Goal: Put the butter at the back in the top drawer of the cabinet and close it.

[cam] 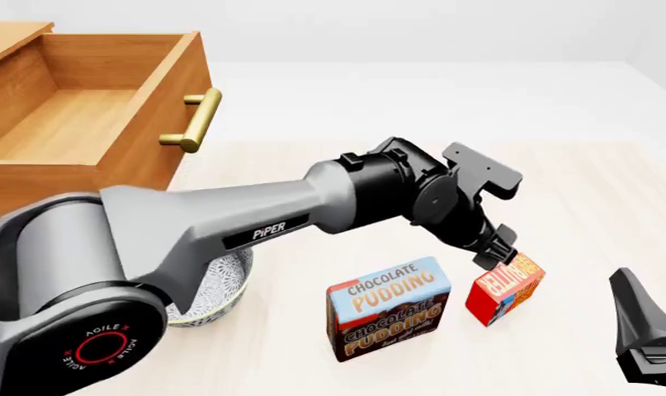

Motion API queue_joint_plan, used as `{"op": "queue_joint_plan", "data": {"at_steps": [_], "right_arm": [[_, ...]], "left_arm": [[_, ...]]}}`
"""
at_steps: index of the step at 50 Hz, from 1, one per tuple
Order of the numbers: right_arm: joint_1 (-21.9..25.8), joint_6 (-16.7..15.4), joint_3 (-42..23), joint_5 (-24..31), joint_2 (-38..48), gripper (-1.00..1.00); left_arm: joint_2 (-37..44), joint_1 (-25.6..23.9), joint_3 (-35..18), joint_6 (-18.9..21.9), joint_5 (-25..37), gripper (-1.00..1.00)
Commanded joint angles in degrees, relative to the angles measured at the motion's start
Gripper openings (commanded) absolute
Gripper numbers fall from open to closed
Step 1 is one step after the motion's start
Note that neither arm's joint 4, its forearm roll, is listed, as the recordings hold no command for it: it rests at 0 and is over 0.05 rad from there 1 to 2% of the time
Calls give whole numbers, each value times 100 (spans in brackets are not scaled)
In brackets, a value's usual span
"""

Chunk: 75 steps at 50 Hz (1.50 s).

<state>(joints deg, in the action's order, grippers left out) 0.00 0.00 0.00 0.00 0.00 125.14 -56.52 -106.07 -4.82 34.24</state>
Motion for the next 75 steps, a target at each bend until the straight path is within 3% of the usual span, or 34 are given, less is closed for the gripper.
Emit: {"op": "queue_joint_plan", "data": {"at_steps": [1, 75], "right_arm": [[0, 0, 0, 0, 0, 100], [0, 0, 0, 0, 0, 100]], "left_arm": [[197, -91, -110, -74, 9, 100], [1047, -496, -859, -322, 243, 100]]}}
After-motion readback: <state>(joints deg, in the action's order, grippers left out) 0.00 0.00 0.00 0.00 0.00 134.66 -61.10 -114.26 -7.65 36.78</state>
